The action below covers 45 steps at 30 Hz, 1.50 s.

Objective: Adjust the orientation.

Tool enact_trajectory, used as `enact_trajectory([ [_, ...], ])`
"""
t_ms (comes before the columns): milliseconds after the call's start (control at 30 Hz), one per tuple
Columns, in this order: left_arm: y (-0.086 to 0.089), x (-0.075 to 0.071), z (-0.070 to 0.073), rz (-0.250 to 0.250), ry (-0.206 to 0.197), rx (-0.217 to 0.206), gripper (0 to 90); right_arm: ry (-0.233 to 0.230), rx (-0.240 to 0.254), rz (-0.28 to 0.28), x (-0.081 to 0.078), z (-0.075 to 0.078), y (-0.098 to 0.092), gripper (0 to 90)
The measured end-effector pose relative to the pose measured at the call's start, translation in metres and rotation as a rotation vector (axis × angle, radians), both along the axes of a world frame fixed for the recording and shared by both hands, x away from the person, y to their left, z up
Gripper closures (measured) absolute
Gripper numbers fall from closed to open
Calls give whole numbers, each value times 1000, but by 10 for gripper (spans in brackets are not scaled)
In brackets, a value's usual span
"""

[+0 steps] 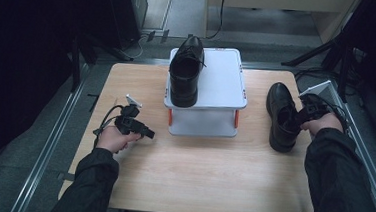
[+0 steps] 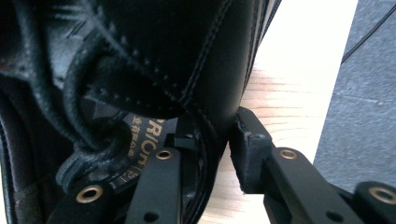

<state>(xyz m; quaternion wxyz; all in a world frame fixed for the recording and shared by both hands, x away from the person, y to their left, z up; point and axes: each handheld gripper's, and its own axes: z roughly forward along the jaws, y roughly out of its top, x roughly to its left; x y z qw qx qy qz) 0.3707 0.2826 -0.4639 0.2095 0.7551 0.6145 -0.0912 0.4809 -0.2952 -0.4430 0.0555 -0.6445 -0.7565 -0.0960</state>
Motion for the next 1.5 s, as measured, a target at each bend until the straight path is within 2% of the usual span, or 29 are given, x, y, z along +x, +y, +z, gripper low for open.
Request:
enact_trajectory([
  [167, 0, -1, 1, -4, 1, -3, 472, 32, 23, -65, 3, 0, -3, 789],
  [200, 0, -1, 1, -5, 1, -4, 472, 45, 20, -84, 4, 0, -3, 797],
  [333, 0, -1, 0, -5, 3, -5, 473, 54, -15, -103, 6, 3, 0, 823],
  [467, 0, -1, 0, -5, 1, -5, 474, 80, 4, -153, 8, 6, -3, 844],
  [533, 1, -1, 1, -4, 2, -10, 473, 101, 33, -181, 8, 6, -6, 852],
  [600, 1, -1, 1, -5, 1, -12, 474, 94, 26, -200, 8, 8, -7, 858],
  [800, 0, -1, 1, -7, -1, -13, 474, 110, 27, -206, 9, 21, -10, 863],
  [1067, 1, -1, 1, 1, -2, -18, 476, 84, 57, -205, 10, 49, -12, 864],
  [1167, 1, -1, 2, 3, -2, -18, 476, 73, 41, -196, 11, 64, -11, 866],
  [1333, 1, -2, 3, -3, -6, -22, 477, 50, 54, -195, 14, 91, -8, 867],
  [1500, 1, -2, 2, -4, -6, -23, 478, 15, 53, -161, 18, 124, 2, 869],
])
